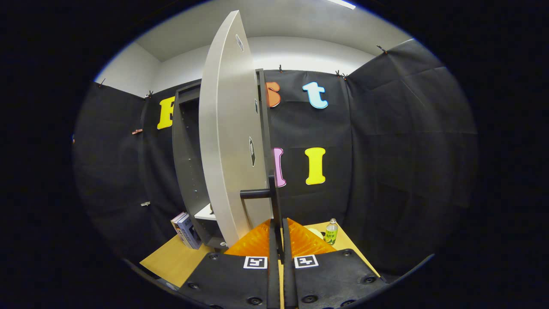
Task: Open the shoe cabinet door, grab the shoes and put them into the shoe cabinet, then close the shoe cabinet door.
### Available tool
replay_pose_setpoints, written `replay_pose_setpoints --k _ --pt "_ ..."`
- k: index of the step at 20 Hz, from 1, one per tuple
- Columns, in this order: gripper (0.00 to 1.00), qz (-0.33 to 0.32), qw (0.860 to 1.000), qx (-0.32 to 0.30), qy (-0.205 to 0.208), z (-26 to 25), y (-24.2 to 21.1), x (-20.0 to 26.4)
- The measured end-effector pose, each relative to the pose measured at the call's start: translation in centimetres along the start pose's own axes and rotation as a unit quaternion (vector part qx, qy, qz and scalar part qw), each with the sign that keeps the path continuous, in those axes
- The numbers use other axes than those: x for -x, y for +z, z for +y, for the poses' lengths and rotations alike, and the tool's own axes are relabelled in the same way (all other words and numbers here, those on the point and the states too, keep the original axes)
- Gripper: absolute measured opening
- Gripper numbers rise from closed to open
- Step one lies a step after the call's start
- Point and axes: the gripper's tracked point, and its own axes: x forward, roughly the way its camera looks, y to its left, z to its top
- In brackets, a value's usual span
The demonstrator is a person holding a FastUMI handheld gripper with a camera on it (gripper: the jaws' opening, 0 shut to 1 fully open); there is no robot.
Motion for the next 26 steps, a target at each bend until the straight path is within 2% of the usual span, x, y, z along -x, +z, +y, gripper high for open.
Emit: replay_pose_setpoints --k 2,5,7,8,10,13,15,18,20,24,26 --pt "0.09 -0.007 1.0 -0.015 -0.004 -0.3 0.6 1.0" --pt "0.28 -0.017 0.999 0.01 -0.026 -0.9 1.3 2.6" --pt "0.3 -0.031 0.998 0.027 -0.05 -1.6 2.7 3.7" --pt "0.3 -0.037 0.998 0.022 -0.046 -1.2 3.5 4.7" --pt "0.5 -0.049 0.998 0.01 -0.041 -0.6 4.6 5.5" --pt "0.79 -0.075 0.997 -0.006 0.006 2.7 6.3 6.6" --pt "0.98 -0.072 0.996 -0.004 0.061 6.4 6.0 7.1" --pt "0.98 -0.057 0.993 0.012 0.107 11.3 4.3 7.0" --pt "0.98 -0.026 0.991 0.008 0.133 15.2 1.2 5.7" --pt "0.98 0.08 0.987 0.001 0.138 19.7 -7.9 2.7" --pt "0.98 0.139 0.981 -0.011 0.138 21.1 -13.8 2.1"
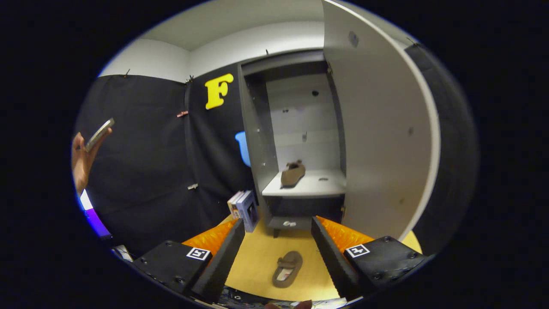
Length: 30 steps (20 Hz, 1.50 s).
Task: Open the shoe cabinet door, grab the shoes and put them into the shoe cabinet, then close the shoe cabinet door.
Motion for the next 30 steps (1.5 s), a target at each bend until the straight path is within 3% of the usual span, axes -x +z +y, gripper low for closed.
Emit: replay_pose_setpoints --k 8,17,19,23,25,27,30 --pt "0.99 0.204 0.978 -0.03 -0.021 -0.1 -19.8 -8.2" --pt "0.98 0.283 0.956 -0.04 -0.068 -2.0 -32.3 -17.3" --pt "0.97 0.268 0.959 -0.042 -0.08 -2.6 -33.3 -19.7" --pt "0.74 0.214 0.969 -0.027 -0.124 -4.9 -33.2 -23.8" --pt "0.43 0.192 0.968 -0.014 -0.158 -6.9 -33.0 -24.7" --pt "0.11 0.185 0.969 -0.034 -0.159 -7.1 -32.5 -24.6" --pt "0.06 0.18 0.969 -0.043 -0.162 -7.2 -29.7 -23.2"
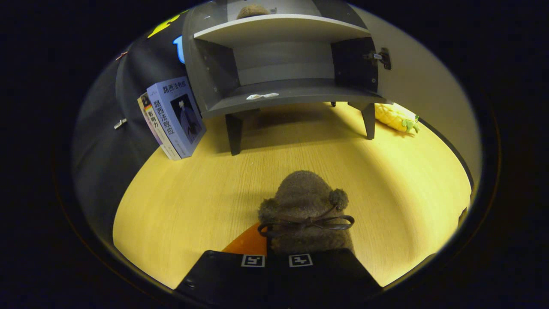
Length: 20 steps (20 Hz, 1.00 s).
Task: Open the shoe cabinet door, grab the shoes and put them into the shoe cabinet, then close the shoe cabinet door.
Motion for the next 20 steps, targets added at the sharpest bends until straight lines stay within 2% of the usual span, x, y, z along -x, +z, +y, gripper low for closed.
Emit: replay_pose_setpoints --k 4,10,15,20 --pt "0.06 -0.056 0.998 0.004 0.009 -0.2 7.6 5.9" --pt "0.06 -0.156 0.988 0.012 0.016 -0.3 20.6 14.8" --pt "0.05 -0.18 0.984 0.005 0.011 -0.6 30.3 17.3" --pt "0.06 -0.215 0.976 0.015 0.01 -0.7 39.7 15.8"
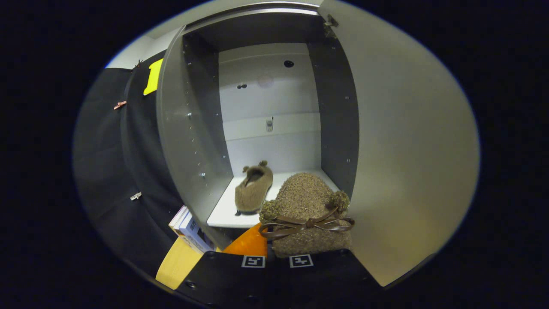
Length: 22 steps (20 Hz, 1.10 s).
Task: Open the shoe cabinet door, grab the shoes and put them into the shoe cabinet, then close the shoe cabinet door.
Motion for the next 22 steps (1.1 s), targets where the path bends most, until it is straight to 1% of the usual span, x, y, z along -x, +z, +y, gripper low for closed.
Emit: replay_pose_setpoints --k 4,7,13,17,20,22 --pt "0.06 0.005 1.0 0.019 -0.012 -1.3 2.3 -6.8" --pt "0.06 0.027 0.998 0.044 -0.026 -2.9 1.9 -12.0" --pt "0.06 0.054 0.996 0.059 -0.029 -3.0 1.1 -19.9" --pt "0.05 0.094 0.993 0.06 -0.04 -3.8 -1.1 -24.3" --pt "0.06 0.13 0.988 0.06 -0.051 -4.6 -3.4 -26.4" --pt "0.08 0.129 0.988 0.053 -0.06 -4.8 -3.2 -27.1"
